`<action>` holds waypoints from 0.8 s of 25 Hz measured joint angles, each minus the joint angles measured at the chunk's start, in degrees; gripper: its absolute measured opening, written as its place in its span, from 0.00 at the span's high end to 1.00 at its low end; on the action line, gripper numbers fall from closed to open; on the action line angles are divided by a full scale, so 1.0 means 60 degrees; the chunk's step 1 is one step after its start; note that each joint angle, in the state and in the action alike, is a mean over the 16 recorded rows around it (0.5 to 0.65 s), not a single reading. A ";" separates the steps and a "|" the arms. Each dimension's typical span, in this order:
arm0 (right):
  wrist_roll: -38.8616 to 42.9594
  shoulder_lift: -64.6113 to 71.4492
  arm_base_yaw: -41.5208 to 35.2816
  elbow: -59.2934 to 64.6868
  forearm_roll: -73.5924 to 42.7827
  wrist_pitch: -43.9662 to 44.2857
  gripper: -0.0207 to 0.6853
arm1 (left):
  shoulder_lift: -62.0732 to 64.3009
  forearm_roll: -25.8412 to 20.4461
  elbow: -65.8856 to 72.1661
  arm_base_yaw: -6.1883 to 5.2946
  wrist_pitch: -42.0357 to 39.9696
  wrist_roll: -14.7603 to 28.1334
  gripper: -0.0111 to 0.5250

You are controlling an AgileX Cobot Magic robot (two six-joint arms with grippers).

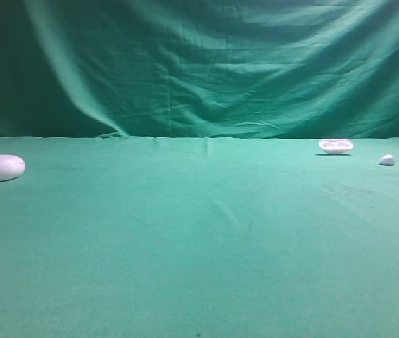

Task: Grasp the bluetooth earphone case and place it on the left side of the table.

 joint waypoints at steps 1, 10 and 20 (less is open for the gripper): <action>0.0030 -0.0262 -0.0303 0.0348 0.0007 -0.0227 0.97 | 0.0000 0.0000 0.0000 0.0000 0.0000 0.0000 0.98; 0.0288 -0.1793 -0.1895 0.2369 0.0094 -0.1040 0.97 | 0.0000 0.0000 0.0000 0.0000 0.0000 0.0000 0.98; 0.0315 -0.1976 -0.2078 0.2747 0.0162 -0.0892 0.97 | 0.0000 0.0000 0.0000 0.0000 0.0000 0.0000 0.98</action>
